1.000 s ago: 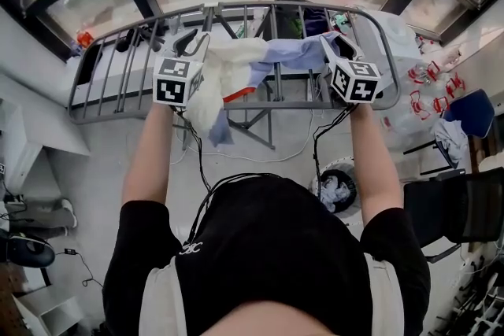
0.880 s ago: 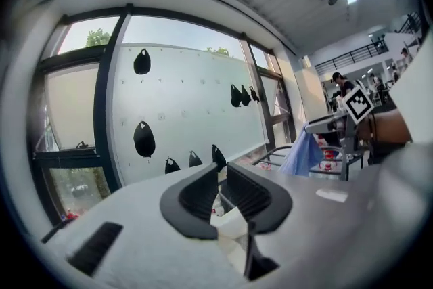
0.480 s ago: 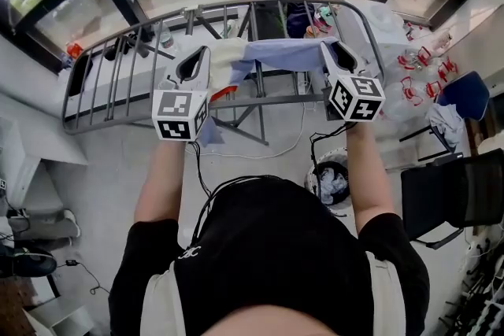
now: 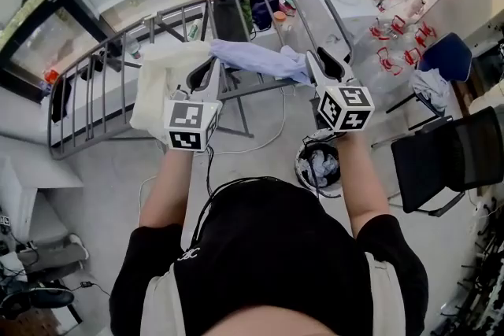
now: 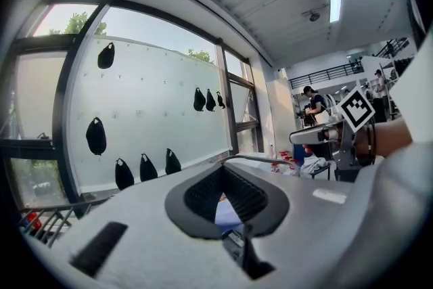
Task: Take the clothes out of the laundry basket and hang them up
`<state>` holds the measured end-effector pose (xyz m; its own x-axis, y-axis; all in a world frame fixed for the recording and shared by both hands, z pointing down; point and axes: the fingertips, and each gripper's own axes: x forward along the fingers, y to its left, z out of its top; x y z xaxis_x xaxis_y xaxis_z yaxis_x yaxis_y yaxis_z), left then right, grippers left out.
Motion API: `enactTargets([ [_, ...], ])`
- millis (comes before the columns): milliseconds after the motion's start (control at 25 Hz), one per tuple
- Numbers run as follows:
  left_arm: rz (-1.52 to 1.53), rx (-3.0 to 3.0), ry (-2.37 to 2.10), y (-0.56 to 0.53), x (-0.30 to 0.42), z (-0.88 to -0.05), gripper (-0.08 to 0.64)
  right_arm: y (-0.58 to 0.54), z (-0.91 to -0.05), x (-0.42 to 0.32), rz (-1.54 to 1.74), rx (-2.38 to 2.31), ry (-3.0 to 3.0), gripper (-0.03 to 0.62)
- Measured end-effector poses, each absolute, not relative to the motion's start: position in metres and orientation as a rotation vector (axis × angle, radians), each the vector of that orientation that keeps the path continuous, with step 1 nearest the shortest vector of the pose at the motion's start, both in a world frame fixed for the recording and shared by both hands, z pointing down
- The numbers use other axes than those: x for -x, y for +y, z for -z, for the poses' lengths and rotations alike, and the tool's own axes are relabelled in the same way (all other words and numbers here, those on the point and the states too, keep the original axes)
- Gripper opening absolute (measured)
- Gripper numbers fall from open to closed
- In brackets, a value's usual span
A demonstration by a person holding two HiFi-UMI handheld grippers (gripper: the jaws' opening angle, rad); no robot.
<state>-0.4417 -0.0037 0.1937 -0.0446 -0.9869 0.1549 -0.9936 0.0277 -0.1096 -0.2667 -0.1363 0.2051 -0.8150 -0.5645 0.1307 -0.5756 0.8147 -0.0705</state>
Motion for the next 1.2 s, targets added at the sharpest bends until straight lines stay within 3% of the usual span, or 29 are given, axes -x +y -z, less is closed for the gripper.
enactTargets([
  [320,-0.292,-2.347,-2.029,-0.054,0.355,-0.198,0.003,-0.143,-0.187,0.167,-0.137,-1.236,-2.868,0.009],
  [1200,-0.329,-2.814,-1.322,-0.138,0.067,-0.223,0.005,-0.11,-0.213,-0.127,-0.181,-1.933,-2.415,0.01],
])
